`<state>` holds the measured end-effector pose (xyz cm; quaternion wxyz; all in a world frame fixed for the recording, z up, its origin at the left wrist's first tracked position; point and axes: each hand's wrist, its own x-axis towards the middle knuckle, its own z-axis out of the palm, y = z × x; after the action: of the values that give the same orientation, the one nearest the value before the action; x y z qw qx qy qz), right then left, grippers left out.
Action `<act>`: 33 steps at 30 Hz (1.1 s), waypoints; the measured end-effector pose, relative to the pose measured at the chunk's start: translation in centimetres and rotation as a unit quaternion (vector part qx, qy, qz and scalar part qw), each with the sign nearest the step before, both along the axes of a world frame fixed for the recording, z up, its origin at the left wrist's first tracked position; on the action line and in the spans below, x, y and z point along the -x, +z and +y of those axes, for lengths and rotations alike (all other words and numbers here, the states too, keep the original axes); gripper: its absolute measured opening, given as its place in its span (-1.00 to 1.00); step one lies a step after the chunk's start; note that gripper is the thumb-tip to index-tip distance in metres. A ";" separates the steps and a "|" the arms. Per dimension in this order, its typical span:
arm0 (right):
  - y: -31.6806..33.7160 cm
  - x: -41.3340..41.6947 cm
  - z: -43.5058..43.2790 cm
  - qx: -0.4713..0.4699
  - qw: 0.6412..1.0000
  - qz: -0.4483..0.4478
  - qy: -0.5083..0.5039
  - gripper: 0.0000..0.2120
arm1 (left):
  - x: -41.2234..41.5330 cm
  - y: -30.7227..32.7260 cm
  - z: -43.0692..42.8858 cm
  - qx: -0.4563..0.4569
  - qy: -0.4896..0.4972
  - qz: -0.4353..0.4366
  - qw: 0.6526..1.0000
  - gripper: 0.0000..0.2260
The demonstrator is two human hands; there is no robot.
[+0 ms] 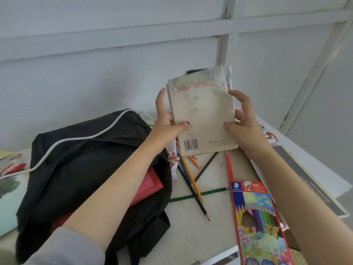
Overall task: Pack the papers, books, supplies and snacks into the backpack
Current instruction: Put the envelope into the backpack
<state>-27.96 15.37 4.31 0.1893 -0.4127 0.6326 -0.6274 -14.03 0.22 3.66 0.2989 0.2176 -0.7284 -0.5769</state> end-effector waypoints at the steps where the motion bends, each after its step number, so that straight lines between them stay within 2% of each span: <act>1: -0.2 0.0 0.3 0.006 1.000 0.029 -0.009 -0.27 | 0.1 0.1 0.8 0.031 0.001 0.028 0.999 -0.13; 3: -0.9 0.1 1.0 0.022 0.996 0.083 -0.031 -0.25 | 0.4 0.0 2.5 0.103 0.003 0.066 0.993 -0.12; 6: -2.2 0.4 1.7 0.030 0.993 0.102 -0.045 -0.28 | 0.8 -1.1 4.4 0.156 0.015 0.097 0.983 -0.19; 10: -3.4 0.1 2.3 0.020 0.990 0.119 -0.068 -0.30 | 0.8 -3.0 4.9 0.191 0.024 0.058 0.979 -0.20; 13: -3.7 -0.2 2.5 0.030 0.988 0.130 -0.076 -0.39 | 0.5 -3.9 5.3 0.230 0.016 0.044 0.972 -0.23; 23: -1.4 -0.9 2.2 0.087 0.991 0.105 -0.010 -0.63 | -0.2 -3.4 5.4 0.267 0.037 0.023 0.963 -0.36; 27: -0.8 -0.8 1.8 0.106 0.988 0.103 0.043 -0.63 | -1.0 -3.3 5.3 0.279 0.048 0.021 0.959 -0.39; 30: -0.9 -0.2 1.5 0.096 0.989 0.068 0.089 -0.60 | -1.2 -3.4 5.0 0.299 0.051 0.008 0.953 -0.49; 33: -0.8 0.4 1.4 0.072 0.989 0.059 0.118 -0.60 | -1.2 -3.7 4.7 0.268 0.053 0.007 0.962 -0.59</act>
<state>-28.38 16.75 3.54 0.1944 -0.5334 0.5429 -0.6189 -12.79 4.90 -0.05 0.3814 0.1633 -0.8416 -0.3458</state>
